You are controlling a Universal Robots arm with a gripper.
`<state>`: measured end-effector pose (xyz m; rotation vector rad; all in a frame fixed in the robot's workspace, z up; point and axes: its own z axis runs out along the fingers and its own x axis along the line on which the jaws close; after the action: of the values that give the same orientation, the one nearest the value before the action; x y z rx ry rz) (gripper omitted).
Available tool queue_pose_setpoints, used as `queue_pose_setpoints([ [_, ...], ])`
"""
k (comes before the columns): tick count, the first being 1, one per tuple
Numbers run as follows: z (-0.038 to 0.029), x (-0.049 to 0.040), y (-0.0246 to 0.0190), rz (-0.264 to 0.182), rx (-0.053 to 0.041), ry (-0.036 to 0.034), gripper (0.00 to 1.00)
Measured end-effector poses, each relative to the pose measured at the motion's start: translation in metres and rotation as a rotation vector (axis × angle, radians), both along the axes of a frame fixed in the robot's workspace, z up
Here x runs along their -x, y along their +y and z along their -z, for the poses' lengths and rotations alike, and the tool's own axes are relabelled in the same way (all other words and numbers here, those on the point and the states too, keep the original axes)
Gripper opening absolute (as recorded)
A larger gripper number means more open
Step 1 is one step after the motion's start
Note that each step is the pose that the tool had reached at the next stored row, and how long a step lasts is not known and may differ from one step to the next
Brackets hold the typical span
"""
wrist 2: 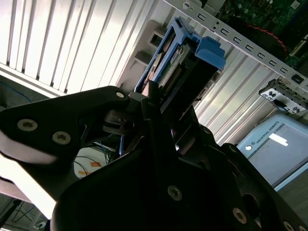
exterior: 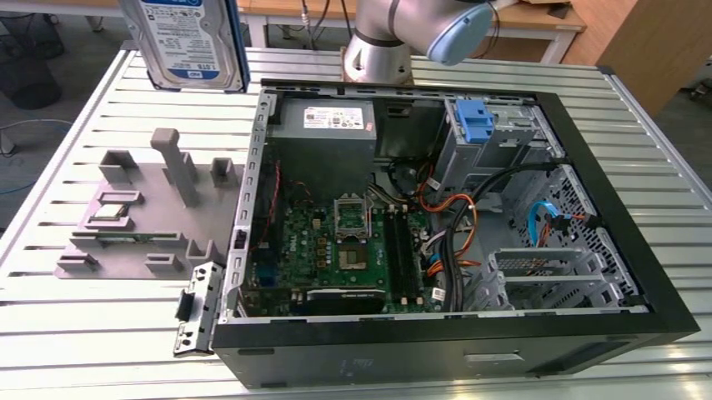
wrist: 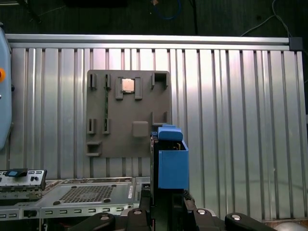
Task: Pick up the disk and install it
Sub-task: 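Pick up the disk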
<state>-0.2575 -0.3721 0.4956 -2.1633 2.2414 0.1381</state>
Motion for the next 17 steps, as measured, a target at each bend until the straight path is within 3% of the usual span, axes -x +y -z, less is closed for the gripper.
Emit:
queue_pose_setpoints([
  [17, 0.0007, -0.0279, 0.0000, 0.000, 0.0000, 0.0000, 0.35],
])
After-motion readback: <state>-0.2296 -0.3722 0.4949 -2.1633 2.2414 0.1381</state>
